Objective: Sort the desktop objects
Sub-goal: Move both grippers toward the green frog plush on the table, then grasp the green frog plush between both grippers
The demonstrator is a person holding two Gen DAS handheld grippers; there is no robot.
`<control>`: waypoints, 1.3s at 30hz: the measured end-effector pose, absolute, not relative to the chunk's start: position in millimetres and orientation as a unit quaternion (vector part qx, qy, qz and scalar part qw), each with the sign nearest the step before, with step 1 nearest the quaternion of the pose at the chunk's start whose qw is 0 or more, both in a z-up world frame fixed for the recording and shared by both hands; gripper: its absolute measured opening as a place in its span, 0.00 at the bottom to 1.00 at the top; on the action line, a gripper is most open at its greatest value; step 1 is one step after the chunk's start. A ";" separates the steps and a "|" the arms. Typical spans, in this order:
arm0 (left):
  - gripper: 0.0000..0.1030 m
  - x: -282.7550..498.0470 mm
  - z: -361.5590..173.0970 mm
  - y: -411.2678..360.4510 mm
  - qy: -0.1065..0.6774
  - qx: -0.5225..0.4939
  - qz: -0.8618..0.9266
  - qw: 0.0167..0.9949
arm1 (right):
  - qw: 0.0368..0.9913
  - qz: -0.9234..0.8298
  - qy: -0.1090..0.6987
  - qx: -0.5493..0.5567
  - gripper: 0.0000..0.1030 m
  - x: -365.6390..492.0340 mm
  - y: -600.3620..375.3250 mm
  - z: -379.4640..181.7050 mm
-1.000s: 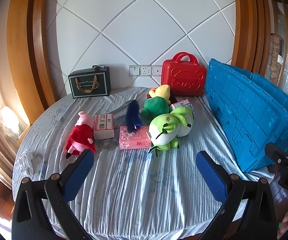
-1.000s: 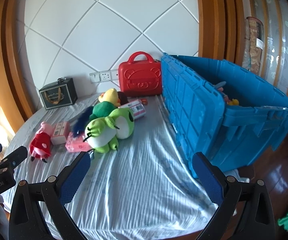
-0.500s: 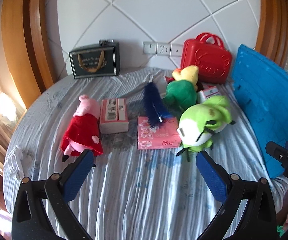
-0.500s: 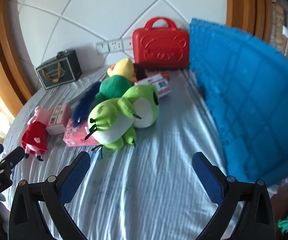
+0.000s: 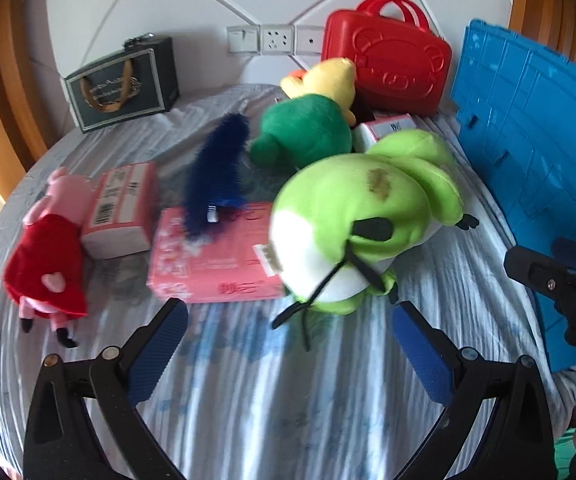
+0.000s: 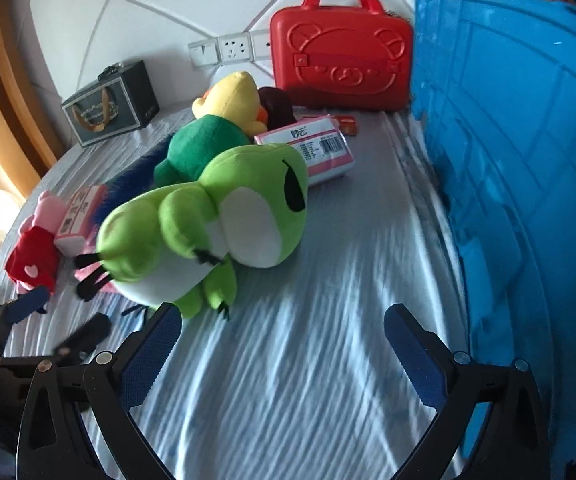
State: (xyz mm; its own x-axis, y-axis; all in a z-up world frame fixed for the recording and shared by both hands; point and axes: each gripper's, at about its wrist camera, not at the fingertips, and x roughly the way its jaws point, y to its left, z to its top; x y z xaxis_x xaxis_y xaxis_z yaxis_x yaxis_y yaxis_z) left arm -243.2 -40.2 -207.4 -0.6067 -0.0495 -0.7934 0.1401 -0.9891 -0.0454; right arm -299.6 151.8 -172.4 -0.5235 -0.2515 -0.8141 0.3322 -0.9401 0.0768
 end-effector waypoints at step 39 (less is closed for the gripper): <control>0.91 -372.3 -250.4 -39.0 0.063 0.498 -0.863 0.063 | 0.292 -0.789 -0.008 0.541 0.94 -445.8 88.0 -262.7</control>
